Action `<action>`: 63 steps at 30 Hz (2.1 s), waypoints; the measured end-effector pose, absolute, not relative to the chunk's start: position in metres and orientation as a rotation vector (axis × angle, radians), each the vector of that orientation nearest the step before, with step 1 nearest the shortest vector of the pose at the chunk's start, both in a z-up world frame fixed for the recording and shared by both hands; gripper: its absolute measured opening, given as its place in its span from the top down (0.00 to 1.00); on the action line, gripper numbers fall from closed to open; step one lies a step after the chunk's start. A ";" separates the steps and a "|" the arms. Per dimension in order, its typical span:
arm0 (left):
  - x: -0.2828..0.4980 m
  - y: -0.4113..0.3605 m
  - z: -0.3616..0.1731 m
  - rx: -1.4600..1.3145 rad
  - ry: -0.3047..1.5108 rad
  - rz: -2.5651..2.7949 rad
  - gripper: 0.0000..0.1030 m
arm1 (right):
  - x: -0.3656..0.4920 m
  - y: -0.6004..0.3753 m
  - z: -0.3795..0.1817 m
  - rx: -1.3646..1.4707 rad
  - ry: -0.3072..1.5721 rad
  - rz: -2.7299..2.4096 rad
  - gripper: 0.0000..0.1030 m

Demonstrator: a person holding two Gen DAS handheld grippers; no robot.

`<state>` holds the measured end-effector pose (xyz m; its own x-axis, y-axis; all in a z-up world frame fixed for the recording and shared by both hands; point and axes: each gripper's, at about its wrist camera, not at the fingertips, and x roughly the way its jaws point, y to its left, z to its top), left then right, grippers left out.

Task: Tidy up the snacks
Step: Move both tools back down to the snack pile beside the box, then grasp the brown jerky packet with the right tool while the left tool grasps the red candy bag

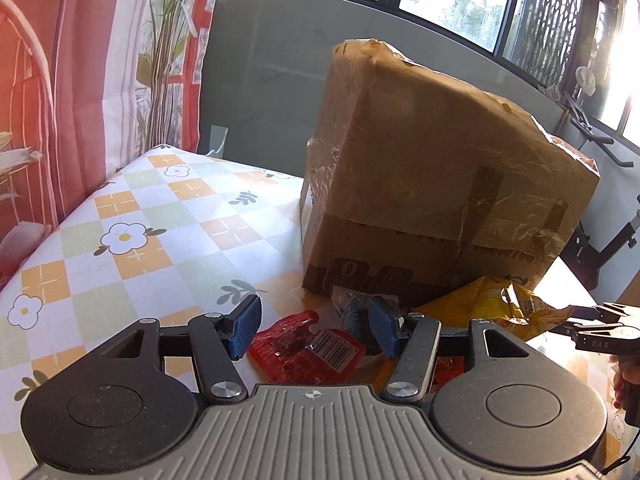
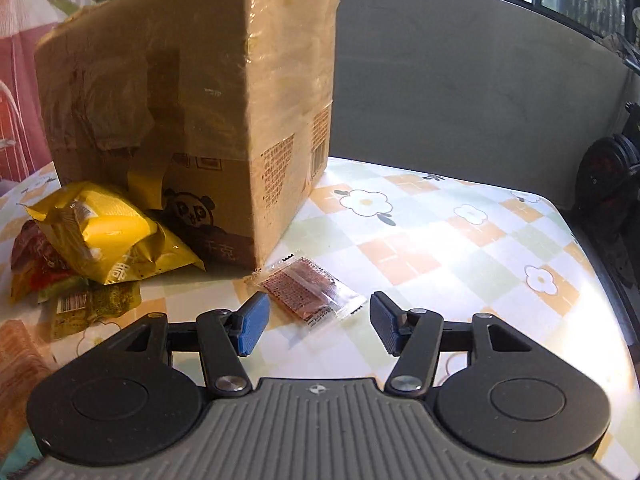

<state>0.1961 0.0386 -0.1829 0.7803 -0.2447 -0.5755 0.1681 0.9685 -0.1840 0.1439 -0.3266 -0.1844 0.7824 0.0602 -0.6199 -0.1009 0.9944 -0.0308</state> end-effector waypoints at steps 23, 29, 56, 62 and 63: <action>0.208 0.028 -0.194 -0.120 0.667 -0.258 0.40 | 0.153 -0.311 -0.195 0.014 0.786 0.145 0.54; 0.203 0.024 -0.194 -0.114 0.668 -0.268 0.40 | 0.132 -0.298 -0.194 0.071 0.769 0.112 0.56; 0.198 0.029 -0.198 -0.111 0.673 -0.256 0.40 | 0.102 -0.284 -0.198 0.087 0.689 0.082 0.56; 0.194 0.028 -0.201 -0.098 0.680 -0.258 0.40 | 0.100 -0.285 -0.197 0.096 0.676 0.085 0.56; 0.194 0.028 -0.202 -0.096 0.683 -0.256 0.40 | 0.100 -0.284 -0.197 0.096 0.674 0.085 0.56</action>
<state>0.1939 0.0282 -0.2016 0.7460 -0.2649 -0.6110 0.2024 0.9643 -0.1710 0.0997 -0.2843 -0.1973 0.7778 0.1101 -0.6188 -0.0477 0.9920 0.1165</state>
